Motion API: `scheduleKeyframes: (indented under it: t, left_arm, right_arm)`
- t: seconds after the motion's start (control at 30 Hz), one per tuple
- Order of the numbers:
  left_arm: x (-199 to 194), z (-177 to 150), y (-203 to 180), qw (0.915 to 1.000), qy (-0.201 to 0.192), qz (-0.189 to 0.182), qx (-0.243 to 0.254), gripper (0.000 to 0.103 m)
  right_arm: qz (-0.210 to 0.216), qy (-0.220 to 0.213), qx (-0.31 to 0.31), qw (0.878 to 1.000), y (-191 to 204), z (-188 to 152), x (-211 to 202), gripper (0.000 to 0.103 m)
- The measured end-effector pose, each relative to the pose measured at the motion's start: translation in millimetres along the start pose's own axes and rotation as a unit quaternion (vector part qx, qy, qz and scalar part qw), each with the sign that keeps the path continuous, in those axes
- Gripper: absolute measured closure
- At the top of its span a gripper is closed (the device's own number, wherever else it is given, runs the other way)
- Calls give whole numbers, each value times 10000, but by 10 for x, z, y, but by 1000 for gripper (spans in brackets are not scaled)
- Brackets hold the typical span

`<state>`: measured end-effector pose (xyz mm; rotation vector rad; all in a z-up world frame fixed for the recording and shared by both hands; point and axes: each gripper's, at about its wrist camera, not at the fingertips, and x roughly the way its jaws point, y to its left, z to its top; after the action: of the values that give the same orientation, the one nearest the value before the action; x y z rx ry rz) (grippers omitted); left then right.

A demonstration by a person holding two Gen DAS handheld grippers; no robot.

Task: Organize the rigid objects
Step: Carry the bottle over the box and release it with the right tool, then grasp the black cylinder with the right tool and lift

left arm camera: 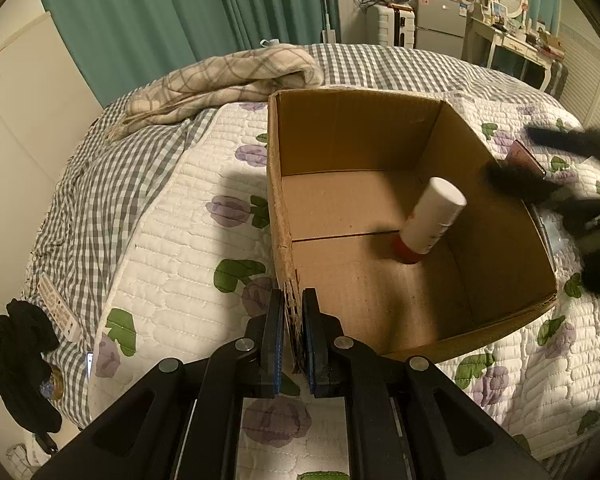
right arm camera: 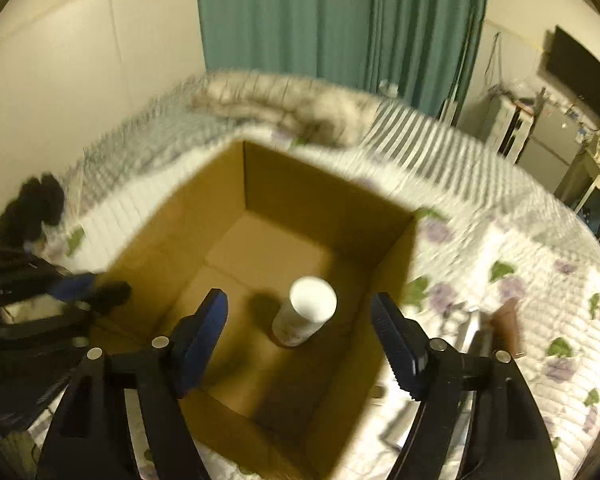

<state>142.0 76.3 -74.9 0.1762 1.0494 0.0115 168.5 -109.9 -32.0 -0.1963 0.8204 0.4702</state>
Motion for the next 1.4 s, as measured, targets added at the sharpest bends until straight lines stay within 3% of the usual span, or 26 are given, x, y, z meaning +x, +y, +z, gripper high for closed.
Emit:
scheduleKeyframes:
  t: [0.13,0.23,0.37,0.53,0.8,0.83,0.93,1.0,1.17,1.4]
  left_arm:
    - [2,2,-17,10000,2,47,11,95]
    - [2,1,-14,10000,-1,66,-10,95]
    - [-1,1,-15,10000,2,89,-21,95]
    - [4,6,-17,9999,4,117,-43,95]
    - [-4,0,-32,9999,3,146,-20,95]
    - [-5,1,-32,9999,6,148,-12,95]
    - [-13,-1,-31,9999,4,146,10,95]
    - [-17,-2,-31,9999,1,146,24,95]
    - [-20,0,-28,9999,-4,130,14,95]
    - [-13,4,-23,9999,-6,125,26,95]
  right_arm:
    - [-367,-475,94,9982,-288,27,-498,14]
    - [-823,-637,145,9945,-564,-32,-778,12]
    - [-1300,-538,280,9897,-883,-232,-885,11]
    - [-1527,-73,638,9862,-1183,-578,-663,11]
    - [-1478,849,927,9810,-1256,-1049,168,11]
    - [-1465,938,957,9801,-1261,-1069,247,13]
    - [-1342,1207,1179,9765,-1331,-1106,469,32]
    - [-1225,1273,1338,9751,-1383,-1118,552,37]
    - [-1113,1469,1448,9721,-1422,-1154,697,59]
    - [-1146,1261,1536,9733,-1462,-1147,475,79]
